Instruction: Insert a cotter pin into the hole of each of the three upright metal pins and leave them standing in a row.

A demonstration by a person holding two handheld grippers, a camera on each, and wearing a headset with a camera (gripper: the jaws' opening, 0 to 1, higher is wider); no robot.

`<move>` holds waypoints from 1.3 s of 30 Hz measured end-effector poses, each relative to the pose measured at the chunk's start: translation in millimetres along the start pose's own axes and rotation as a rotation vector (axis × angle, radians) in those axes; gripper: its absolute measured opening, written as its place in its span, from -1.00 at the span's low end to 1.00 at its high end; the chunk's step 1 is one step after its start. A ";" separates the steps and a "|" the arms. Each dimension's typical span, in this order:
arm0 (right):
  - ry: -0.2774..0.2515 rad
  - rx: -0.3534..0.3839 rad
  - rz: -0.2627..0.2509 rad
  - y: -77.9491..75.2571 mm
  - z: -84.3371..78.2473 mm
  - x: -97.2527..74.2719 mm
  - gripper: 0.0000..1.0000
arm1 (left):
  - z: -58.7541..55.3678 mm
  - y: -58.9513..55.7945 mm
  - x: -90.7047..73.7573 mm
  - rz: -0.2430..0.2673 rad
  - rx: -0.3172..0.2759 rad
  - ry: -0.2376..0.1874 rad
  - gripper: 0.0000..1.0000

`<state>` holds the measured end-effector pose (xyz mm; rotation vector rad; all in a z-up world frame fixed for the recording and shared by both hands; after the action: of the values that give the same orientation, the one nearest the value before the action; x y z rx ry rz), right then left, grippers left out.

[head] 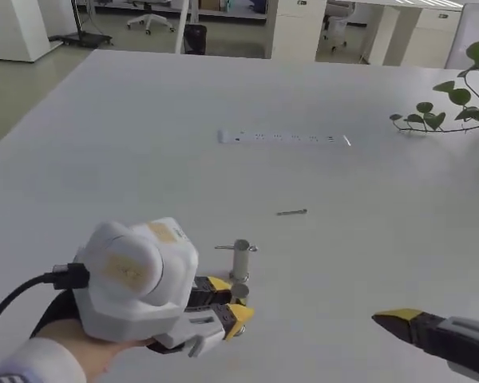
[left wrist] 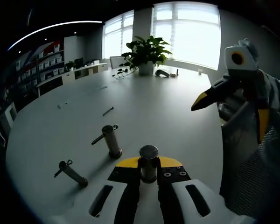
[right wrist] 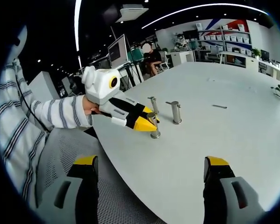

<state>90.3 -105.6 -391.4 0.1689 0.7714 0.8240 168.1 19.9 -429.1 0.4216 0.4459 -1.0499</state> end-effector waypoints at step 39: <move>-0.036 0.024 -0.004 -0.4 -0.3 -0.4 0.84 | 0.1 2.5 -0.2 0.040 -0.067 -0.040 -0.63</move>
<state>90.2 -106.2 -391.6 0.2027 0.7479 0.8066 170.2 21.1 -428.7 0.3481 0.4339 -0.9998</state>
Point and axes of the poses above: the centre of the closed fingertips' face, and the gripper's own axes: x roughly forward along the fingers, y roughly to its left, z roughly out of its top, the point moved 4 cm from there along -x, roughly backward along the fingers, and after that the axes turned 12 degrees about x, right-handed, at the moved point
